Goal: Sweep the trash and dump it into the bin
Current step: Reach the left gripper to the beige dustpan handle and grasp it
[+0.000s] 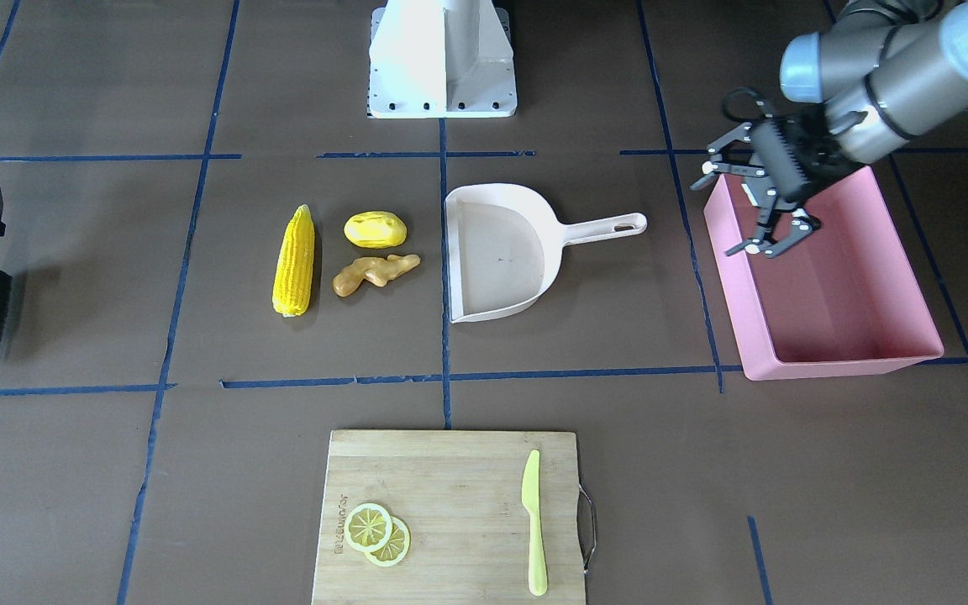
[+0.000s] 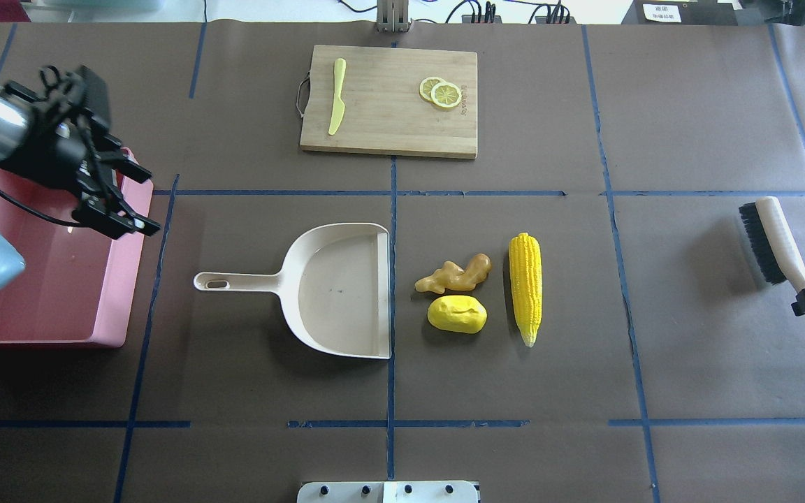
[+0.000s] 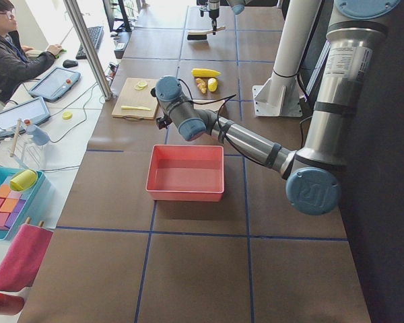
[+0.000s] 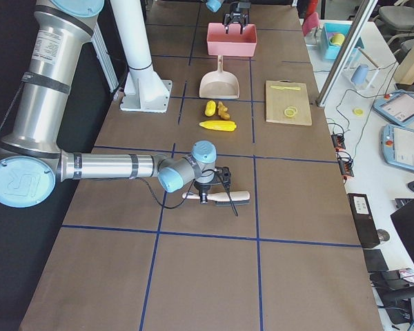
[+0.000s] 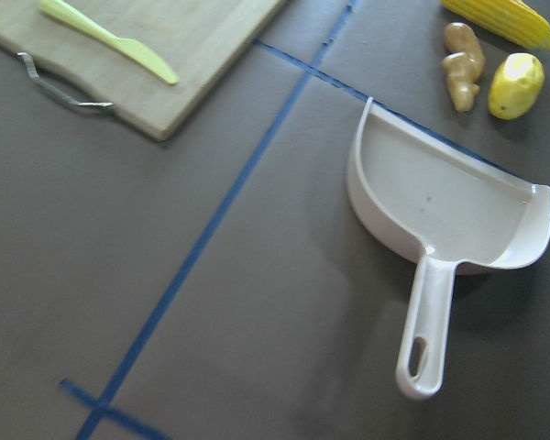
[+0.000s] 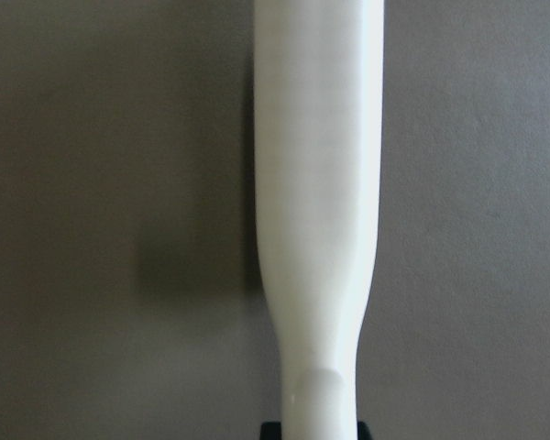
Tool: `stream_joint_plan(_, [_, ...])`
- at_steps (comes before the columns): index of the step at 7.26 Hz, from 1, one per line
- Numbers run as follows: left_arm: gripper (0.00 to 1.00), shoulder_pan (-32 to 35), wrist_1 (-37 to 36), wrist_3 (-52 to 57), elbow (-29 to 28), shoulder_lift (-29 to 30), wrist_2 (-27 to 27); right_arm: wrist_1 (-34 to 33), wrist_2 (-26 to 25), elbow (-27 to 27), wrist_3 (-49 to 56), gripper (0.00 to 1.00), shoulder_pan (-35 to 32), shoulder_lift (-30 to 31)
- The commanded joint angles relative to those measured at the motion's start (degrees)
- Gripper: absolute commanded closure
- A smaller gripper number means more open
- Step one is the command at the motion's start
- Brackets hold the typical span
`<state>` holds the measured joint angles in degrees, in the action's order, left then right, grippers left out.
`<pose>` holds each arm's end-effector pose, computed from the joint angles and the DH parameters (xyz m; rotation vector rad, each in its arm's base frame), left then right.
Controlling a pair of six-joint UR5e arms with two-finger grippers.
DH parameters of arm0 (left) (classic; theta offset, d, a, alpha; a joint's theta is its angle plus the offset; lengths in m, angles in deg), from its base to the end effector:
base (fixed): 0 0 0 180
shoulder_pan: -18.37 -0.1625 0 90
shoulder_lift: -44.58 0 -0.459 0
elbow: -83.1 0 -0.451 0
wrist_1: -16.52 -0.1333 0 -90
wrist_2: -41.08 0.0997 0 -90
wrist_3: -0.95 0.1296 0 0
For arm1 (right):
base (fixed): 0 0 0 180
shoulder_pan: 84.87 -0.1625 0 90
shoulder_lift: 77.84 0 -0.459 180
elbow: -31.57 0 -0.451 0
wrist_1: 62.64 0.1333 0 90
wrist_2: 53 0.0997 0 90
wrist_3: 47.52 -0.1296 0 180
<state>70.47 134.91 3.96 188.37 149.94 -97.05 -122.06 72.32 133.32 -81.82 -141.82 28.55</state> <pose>0.3611 -0.5238 0.3344 0.7261 1.0651 1.0483 -0.1997 -0.4140 0.6908 0.0288 -0.7469 -0.1187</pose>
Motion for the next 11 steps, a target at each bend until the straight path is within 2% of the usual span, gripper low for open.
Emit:
stream_joint_plan(1, [0.0, -9.35, -0.61, 0.24, 0.03, 2.83, 9.0, 0.01, 0.0, 0.12, 0.02, 1.0, 0.0, 0.13])
stream_joint_plan(3, [0.0, -10.45, -4.2, 6.69, 0.03, 3.36, 9.81, 0.01, 0.0, 0.12, 0.02, 1.0, 0.0, 0.13])
stream_joint_plan(5, [0.0, -11.41, -15.32, 12.07, 0.29, 7.82, 13.84, 0.01, 0.0, 0.12, 0.11, 1.0, 0.0, 0.13])
stream_joint_plan(6, [0.0, -12.63, -18.17, 12.54, 0.38, 8.89, 15.42, 0.01, 0.0, 0.12, 0.11, 1.0, 0.0, 0.13])
stream_joint_plan(8, [0.0, -15.35, -20.2, 14.81, 0.3, 8.55, 20.43, 0.01, 0.0, 0.12, 0.11, 1.0, 0.0, 0.22])
stream_joint_plan(9, [0.0, -16.24, -23.52, 17.09, 0.38, 8.81, 20.89, 0.01, 0.0, 0.12, 0.11, 1.0, 0.0, 0.22])
stream_joint_plan(11, [0.0, -17.38, -23.82, 17.55, 0.3, 8.46, 22.91, 0.01, 0.0, 0.12, 0.11, 1.0, -0.09, 0.22])
